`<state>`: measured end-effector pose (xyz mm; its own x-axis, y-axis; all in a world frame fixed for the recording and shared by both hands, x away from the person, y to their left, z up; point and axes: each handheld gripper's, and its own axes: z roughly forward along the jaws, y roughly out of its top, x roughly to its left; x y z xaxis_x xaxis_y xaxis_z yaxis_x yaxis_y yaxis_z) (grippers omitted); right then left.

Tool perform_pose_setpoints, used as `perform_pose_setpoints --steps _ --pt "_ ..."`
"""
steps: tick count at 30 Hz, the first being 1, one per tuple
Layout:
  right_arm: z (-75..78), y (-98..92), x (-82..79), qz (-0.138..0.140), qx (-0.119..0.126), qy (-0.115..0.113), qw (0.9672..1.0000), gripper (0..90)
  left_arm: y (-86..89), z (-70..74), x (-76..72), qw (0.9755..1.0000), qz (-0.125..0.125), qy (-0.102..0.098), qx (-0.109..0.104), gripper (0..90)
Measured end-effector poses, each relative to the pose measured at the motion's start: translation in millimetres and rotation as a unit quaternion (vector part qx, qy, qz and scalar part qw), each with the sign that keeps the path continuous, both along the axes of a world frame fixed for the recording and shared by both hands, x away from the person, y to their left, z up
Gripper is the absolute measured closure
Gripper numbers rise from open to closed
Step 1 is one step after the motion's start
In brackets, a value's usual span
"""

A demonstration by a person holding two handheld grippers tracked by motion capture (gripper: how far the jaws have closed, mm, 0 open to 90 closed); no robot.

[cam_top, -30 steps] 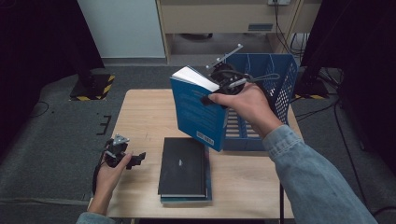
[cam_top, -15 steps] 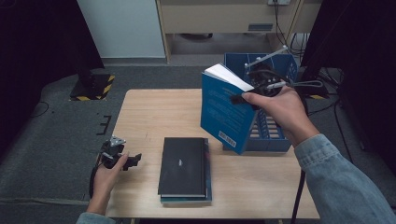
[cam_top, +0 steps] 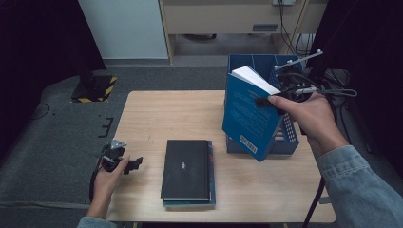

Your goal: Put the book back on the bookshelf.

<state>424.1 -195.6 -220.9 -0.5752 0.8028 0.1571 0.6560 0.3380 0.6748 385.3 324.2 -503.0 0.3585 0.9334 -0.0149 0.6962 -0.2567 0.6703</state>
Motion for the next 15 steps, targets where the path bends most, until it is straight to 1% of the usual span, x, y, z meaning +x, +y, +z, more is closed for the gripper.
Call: perform_pose_setpoints --steps 2,5,8,10,12,15 --pt "1.4 -0.3 4.1 -0.006 -0.003 0.0 1.0 60.1 0.1 -0.9 0.1 1.0 0.001 0.001 0.0 6.9" --pt "2.6 -1.6 12.0 -0.014 -0.001 0.001 0.9999 60.1 0.4 -1.3 0.4 1.0 0.004 0.002 -0.002 6.9" --pt "1.7 -2.2 20.6 -0.029 0.003 0.009 0.9995 60.1 0.5 0.0 -0.1 1.0 0.004 -0.001 -0.001 6.9" --pt "0.9 -1.6 26.2 -0.032 -0.004 0.015 0.9994 60.1 0.7 0.5 -0.5 1.0 0.004 -0.002 -0.001 6.6" --pt "0.6 -0.8 30.5 -0.036 -0.012 0.016 0.9991 60.0 1.2 0.3 -0.8 1.0 0.002 -0.002 -0.003 6.6" --pt "-1.2 -3.4 33.4 -0.047 -0.009 0.016 0.9987 60.1 2.3 -1.3 -3.5 1.0 0.001 0.005 0.0 6.6"
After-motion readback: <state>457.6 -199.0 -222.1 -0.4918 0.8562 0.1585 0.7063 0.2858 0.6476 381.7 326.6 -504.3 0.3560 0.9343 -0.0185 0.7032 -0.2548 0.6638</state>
